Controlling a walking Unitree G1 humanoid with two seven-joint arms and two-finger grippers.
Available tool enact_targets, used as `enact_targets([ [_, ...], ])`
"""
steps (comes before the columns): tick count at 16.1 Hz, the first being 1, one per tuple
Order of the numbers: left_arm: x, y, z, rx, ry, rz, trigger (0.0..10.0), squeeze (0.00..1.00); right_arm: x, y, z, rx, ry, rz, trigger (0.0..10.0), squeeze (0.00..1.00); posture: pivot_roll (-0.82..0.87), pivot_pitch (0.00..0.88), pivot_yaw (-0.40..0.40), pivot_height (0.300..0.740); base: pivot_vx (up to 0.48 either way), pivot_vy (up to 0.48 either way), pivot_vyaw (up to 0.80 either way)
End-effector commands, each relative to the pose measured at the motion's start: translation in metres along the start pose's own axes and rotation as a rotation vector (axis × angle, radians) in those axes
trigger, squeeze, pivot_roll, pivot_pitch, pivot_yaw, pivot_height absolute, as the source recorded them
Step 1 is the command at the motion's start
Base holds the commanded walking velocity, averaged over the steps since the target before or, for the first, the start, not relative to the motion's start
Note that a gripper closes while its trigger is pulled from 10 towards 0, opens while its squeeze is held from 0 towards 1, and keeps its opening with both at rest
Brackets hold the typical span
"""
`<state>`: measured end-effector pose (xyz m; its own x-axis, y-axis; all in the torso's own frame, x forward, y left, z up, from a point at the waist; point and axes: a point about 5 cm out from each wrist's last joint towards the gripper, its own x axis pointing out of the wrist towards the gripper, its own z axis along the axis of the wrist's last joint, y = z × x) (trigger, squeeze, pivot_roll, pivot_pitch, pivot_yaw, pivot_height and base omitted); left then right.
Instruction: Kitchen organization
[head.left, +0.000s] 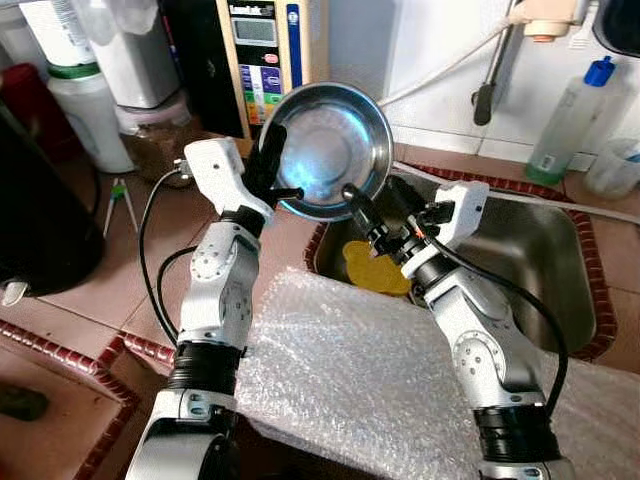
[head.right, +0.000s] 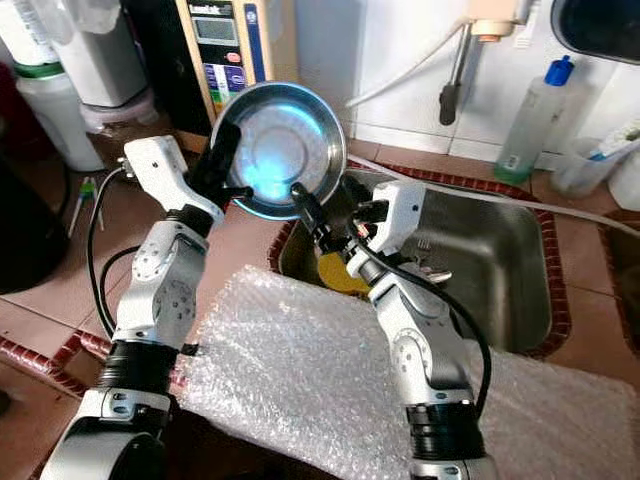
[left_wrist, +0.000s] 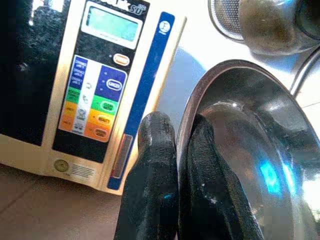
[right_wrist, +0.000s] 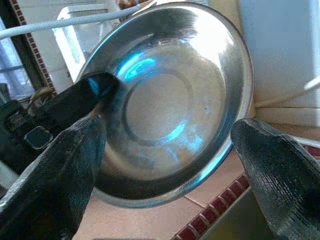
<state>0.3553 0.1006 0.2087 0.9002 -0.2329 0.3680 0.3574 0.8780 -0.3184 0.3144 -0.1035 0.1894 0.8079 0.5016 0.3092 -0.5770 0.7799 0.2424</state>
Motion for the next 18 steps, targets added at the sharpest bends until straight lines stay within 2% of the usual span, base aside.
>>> enact_targets([
  [1,0.001,-0.011,0.005,-0.008,-0.019,-0.075,0.0,0.0,0.005,-0.003,0.0,-0.004,-0.001,-0.032,10.0,0.0,-0.07,0.043,0.058,0.74,0.0,0.0,0.0],
  [4,0.001,-0.012,0.005,-0.015,-0.02,-0.08,0.0,0.0,0.011,-0.018,0.002,-0.053,-0.026,-0.168,10.0,0.0,-0.07,0.043,0.059,0.74,0.0,0.0,0.0],
  [5,0.0,-0.013,0.005,-0.017,-0.015,-0.079,0.0,0.0,0.013,-0.024,0.007,-0.036,-0.05,-0.202,10.0,0.0,-0.07,0.044,0.059,0.74,0.0,0.0,0.0],
  [9,-0.001,-0.014,0.003,-0.032,-0.005,-0.086,0.0,0.0,0.017,-0.032,0.011,-0.039,-0.064,-0.233,10.0,0.0,-0.07,0.046,0.057,0.74,0.0,0.0,0.0],
  [10,-0.001,-0.014,0.003,-0.036,-0.003,-0.09,0.0,0.0,0.018,-0.034,0.011,-0.034,-0.068,-0.248,9.6,0.0,-0.07,0.046,0.057,0.74,0.0,0.0,0.0],
  [11,-0.002,-0.015,0.002,-0.04,0.001,-0.088,0.0,0.0,0.02,-0.034,0.012,-0.013,-0.076,-0.248,0.0,0.0,-0.07,0.046,0.057,0.74,0.0,0.0,0.0],
  [14,-0.002,-0.016,0.001,-0.049,0.01,-0.099,0.0,0.0,0.024,-0.032,0.012,0.001,-0.079,-0.237,0.0,0.0,-0.07,0.049,0.056,0.74,0.0,0.0,0.0],
  [18,-0.003,-0.015,0.0,-0.052,0.018,-0.103,0.0,0.0,0.019,-0.035,0.008,0.039,-0.066,-0.236,0.0,0.0,-0.08,0.052,0.059,0.74,0.0,0.0,0.0],
])
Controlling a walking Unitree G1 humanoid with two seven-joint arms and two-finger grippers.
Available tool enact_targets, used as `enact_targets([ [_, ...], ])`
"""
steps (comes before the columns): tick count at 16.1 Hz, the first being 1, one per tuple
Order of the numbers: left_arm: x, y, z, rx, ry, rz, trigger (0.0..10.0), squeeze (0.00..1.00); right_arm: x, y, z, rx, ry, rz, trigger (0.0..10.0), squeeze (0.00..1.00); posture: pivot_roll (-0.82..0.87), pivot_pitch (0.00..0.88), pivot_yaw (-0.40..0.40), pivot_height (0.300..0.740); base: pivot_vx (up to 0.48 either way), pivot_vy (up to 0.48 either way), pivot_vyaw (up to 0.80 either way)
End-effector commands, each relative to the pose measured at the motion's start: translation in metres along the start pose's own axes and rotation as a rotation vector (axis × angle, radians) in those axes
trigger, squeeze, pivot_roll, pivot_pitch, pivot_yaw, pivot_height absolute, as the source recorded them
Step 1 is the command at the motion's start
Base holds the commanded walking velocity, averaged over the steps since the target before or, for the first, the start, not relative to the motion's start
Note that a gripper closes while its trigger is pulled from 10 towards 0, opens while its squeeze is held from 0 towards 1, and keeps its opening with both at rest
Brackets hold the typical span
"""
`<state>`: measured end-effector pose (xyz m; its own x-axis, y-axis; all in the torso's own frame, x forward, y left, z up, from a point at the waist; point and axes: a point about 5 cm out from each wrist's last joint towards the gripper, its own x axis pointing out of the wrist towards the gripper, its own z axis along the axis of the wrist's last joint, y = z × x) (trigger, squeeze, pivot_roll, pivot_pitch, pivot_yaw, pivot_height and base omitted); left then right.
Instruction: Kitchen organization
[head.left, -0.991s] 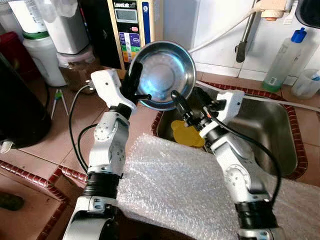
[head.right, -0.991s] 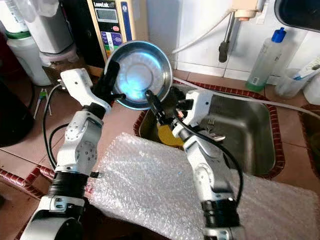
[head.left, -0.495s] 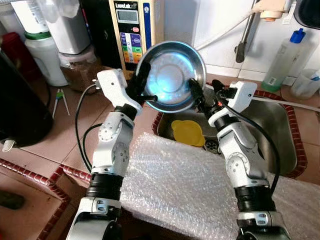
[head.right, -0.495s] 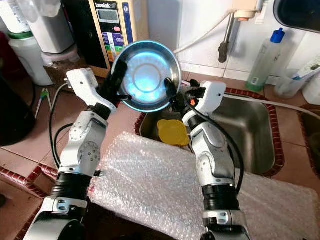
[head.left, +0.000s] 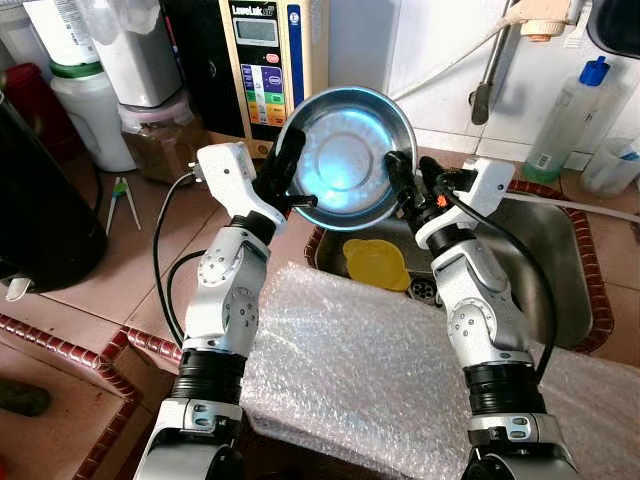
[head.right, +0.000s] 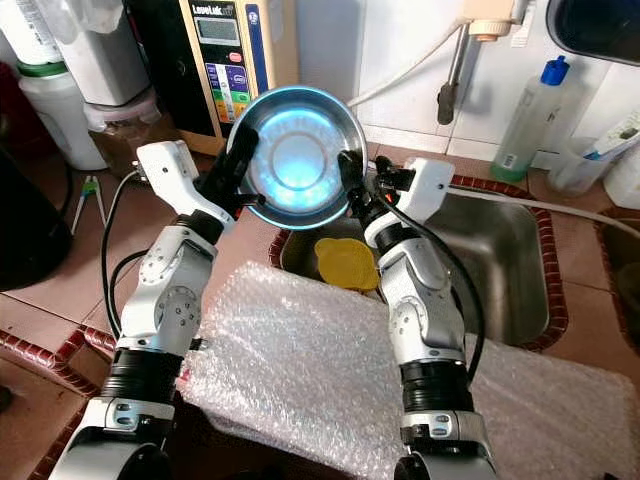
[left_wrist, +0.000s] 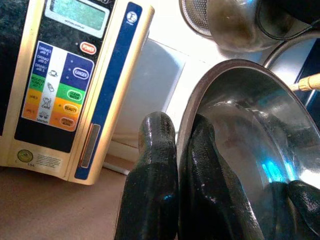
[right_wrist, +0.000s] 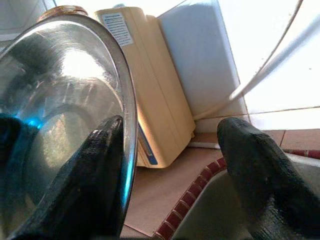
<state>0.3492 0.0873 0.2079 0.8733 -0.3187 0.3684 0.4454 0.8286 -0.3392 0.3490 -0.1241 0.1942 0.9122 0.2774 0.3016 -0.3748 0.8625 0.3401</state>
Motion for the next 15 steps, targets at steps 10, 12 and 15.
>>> enact_targets([
  [10,-0.0003,-0.0014,-0.0001,0.015,0.02,-0.021,0.0,0.0,-0.002,-0.0031,-0.0004,0.036,-0.001,-0.016,0.0,0.0,-0.08,0.053,0.07,0.74,0.0,0.0,0.0],
  [12,-0.0007,-0.0029,-0.0017,0.0,0.033,-0.019,0.0,0.0,-0.003,-0.0057,-0.0019,0.046,0.006,-0.033,0.0,0.0,-0.07,0.054,0.071,0.74,0.0,0.0,0.0],
  [15,-0.0007,-0.0028,-0.0014,0.006,0.033,-0.021,0.0,0.0,-0.003,-0.0055,-0.0026,0.051,0.007,-0.035,0.0,0.0,-0.07,0.053,0.071,0.74,0.0,0.0,0.0],
])
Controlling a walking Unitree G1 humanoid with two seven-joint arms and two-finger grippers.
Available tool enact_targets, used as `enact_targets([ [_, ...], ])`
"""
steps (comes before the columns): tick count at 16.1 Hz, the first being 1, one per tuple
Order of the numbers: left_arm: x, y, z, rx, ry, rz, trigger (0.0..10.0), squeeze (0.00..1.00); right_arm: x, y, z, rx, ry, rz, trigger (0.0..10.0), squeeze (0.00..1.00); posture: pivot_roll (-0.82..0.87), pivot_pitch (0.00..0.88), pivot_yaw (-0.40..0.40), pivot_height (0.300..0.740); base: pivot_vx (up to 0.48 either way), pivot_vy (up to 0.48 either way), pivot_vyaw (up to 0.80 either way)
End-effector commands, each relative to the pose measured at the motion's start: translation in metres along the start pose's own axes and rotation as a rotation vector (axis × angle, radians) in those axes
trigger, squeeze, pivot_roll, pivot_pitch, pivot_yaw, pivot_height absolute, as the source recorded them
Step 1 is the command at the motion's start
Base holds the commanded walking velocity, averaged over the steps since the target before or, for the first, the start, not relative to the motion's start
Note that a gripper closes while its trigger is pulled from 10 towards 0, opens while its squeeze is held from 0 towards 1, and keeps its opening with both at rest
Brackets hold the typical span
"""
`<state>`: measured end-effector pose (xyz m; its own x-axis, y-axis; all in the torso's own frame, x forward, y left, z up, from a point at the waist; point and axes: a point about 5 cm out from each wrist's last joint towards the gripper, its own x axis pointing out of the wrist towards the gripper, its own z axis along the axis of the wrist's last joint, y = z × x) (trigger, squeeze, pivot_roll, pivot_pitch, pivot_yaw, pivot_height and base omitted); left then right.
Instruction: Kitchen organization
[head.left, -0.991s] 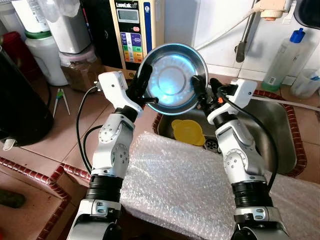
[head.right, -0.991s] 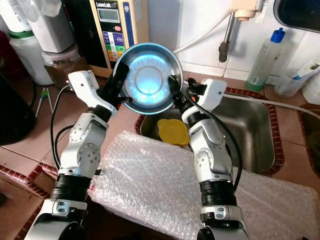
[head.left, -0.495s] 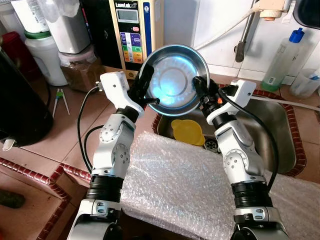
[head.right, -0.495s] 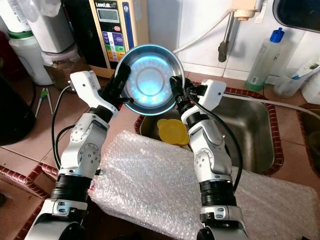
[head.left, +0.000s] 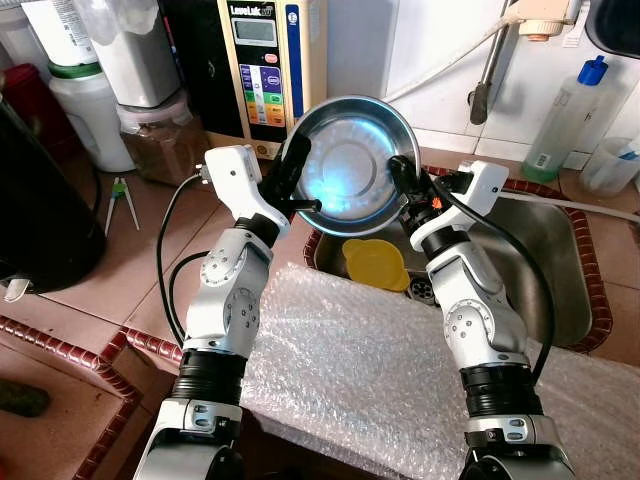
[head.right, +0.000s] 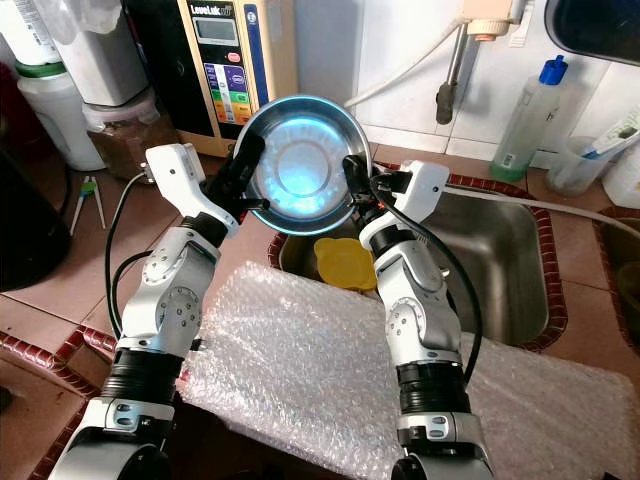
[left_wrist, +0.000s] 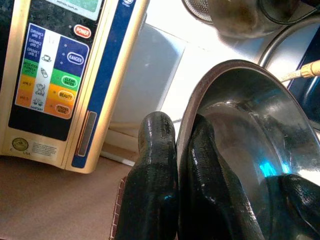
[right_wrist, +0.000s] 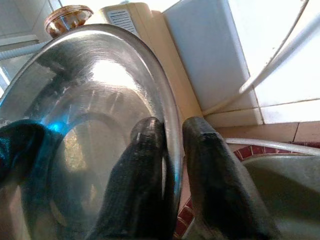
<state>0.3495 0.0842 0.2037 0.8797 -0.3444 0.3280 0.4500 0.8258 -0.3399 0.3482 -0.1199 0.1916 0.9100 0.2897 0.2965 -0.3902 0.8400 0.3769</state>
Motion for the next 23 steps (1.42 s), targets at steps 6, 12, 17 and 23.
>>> enact_targets([
  [6,-0.001,-0.008,0.001,-0.011,0.026,-0.072,8.4,1.0,-0.001,-0.017,0.003,0.023,-0.002,-0.101,0.0,0.0,-0.06,0.051,0.069,0.74,0.0,0.0,0.0],
  [12,-0.003,-0.015,-0.008,0.048,0.123,-0.164,10.0,1.0,-0.002,-0.034,0.01,-0.047,-0.029,-0.243,0.0,0.0,-0.05,0.063,0.078,0.74,0.0,0.0,0.0],
  [17,-0.026,-0.003,-0.021,0.183,0.302,-0.272,10.0,1.0,-0.012,-0.07,0.01,-0.25,0.011,-0.534,0.0,0.0,-0.03,0.07,0.095,0.74,0.0,0.0,0.0],
  [23,-0.058,-0.004,-0.037,0.246,0.452,-0.39,10.0,1.0,-0.048,-0.113,-0.007,-0.36,0.149,-0.842,0.0,0.0,-0.04,0.078,0.123,0.74,0.0,0.0,0.0],
])
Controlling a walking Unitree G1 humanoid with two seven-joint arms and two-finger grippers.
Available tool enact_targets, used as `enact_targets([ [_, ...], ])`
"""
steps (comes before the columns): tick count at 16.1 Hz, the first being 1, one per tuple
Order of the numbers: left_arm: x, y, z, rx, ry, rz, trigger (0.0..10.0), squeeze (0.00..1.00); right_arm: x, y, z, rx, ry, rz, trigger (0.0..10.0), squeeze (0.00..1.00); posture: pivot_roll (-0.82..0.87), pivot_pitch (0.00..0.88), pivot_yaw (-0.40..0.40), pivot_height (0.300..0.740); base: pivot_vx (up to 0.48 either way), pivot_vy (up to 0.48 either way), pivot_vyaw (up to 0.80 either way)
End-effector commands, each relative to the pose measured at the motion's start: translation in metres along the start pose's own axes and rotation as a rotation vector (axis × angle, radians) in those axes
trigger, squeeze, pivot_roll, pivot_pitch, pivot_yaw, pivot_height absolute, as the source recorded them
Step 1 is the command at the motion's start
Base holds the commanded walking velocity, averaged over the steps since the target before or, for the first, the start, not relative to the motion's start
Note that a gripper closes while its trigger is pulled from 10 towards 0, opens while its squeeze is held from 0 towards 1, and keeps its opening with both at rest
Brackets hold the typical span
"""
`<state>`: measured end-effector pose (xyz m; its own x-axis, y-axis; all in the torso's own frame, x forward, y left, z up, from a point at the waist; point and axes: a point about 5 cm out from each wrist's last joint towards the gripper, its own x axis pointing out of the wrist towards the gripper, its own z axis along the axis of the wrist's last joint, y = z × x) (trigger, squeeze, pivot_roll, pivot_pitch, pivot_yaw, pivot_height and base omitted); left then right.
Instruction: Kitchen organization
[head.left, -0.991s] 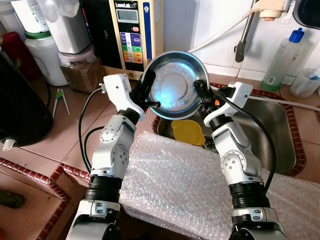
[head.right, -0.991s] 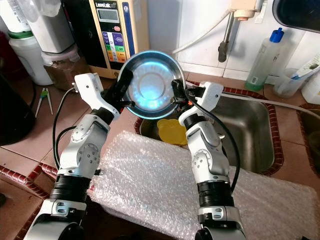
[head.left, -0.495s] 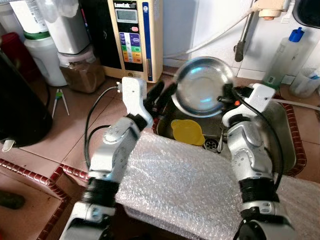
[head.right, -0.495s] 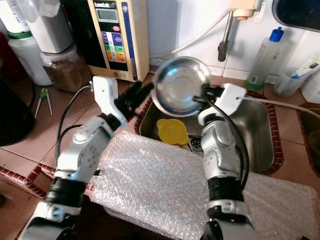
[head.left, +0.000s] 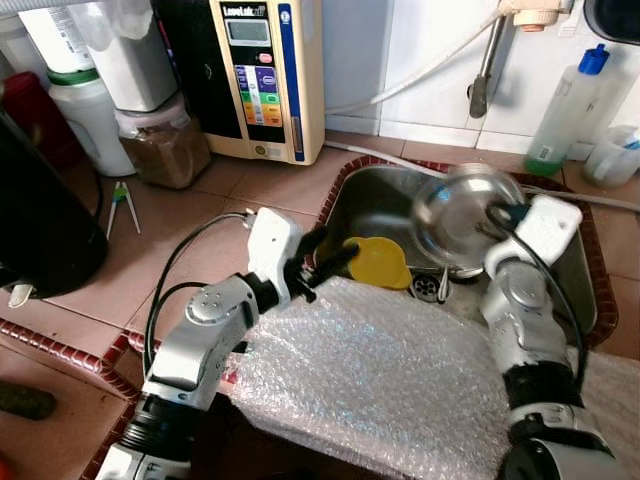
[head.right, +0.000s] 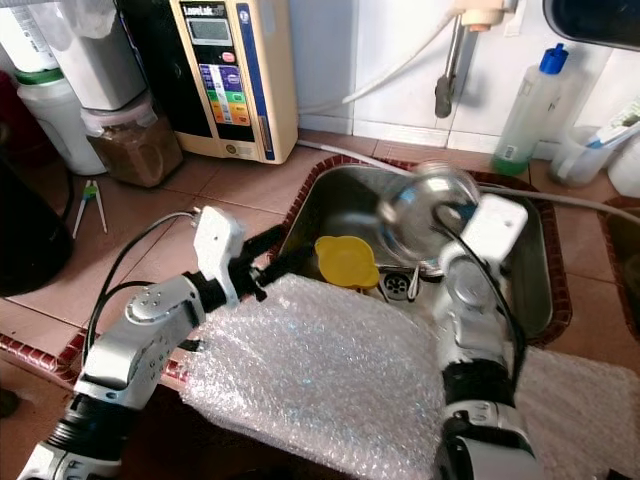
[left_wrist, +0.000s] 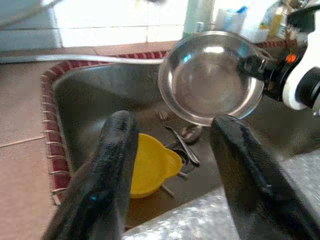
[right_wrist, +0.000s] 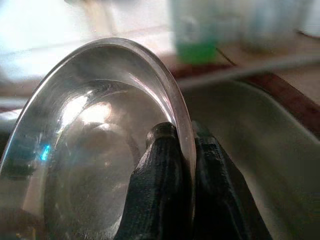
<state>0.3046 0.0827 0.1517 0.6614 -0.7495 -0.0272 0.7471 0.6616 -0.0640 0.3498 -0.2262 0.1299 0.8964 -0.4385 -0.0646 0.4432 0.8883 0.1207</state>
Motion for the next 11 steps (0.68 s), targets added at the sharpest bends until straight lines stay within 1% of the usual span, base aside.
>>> enact_targets([
  [1,-0.002,-0.001,0.001,0.025,0.012,-0.004,10.0,1.0,-0.001,-0.003,-0.007,-0.004,0.037,-0.031,0.0,0.0,-0.04,0.079,0.122,0.74,0.0,0.0,0.0],
  [2,-0.002,-0.003,-0.001,0.033,0.033,-0.016,10.0,1.0,-0.001,-0.007,-0.015,-0.014,0.074,-0.055,0.0,0.0,-0.04,0.078,0.122,0.74,0.0,0.0,0.0],
  [3,-0.001,-0.003,0.0,0.04,0.033,-0.014,10.0,1.0,-0.001,-0.007,-0.019,-0.006,0.099,-0.057,0.0,0.0,-0.04,0.078,0.123,0.74,0.0,0.0,0.0],
  [6,0.002,-0.001,0.0,0.029,0.027,0.014,10.0,1.0,-0.001,-0.005,-0.023,-0.003,0.131,-0.057,0.0,0.0,-0.04,0.077,0.12,0.74,0.0,0.0,0.0],
  [7,0.002,-0.001,0.0,0.027,0.026,0.018,10.0,1.0,-0.001,-0.003,-0.024,0.011,0.133,-0.038,0.0,0.41,-0.04,0.076,0.115,0.74,0.0,0.0,0.0],
  [8,0.003,-0.002,-0.001,0.023,0.027,0.021,10.0,1.0,-0.001,-0.001,-0.024,0.023,0.143,-0.02,0.0,1.0,-0.05,0.076,0.112,0.74,0.0,0.0,0.0],
  [9,0.004,-0.004,-0.003,0.019,0.028,0.022,10.0,1.0,-0.002,0.001,-0.026,0.028,0.157,-0.009,7.2,1.0,-0.05,0.075,0.108,0.74,0.0,0.0,0.0],
  [10,0.005,-0.006,-0.004,0.0,0.026,0.024,10.0,1.0,-0.002,0.001,-0.027,0.026,0.169,-0.008,9.7,1.0,-0.05,0.074,0.104,0.74,0.0,0.0,0.0],
  [11,0.006,-0.007,-0.003,-0.003,0.021,0.024,10.0,1.0,-0.002,0.001,-0.028,0.035,0.181,-0.01,10.0,1.0,-0.05,0.074,0.099,0.74,0.0,0.0,0.0],
])
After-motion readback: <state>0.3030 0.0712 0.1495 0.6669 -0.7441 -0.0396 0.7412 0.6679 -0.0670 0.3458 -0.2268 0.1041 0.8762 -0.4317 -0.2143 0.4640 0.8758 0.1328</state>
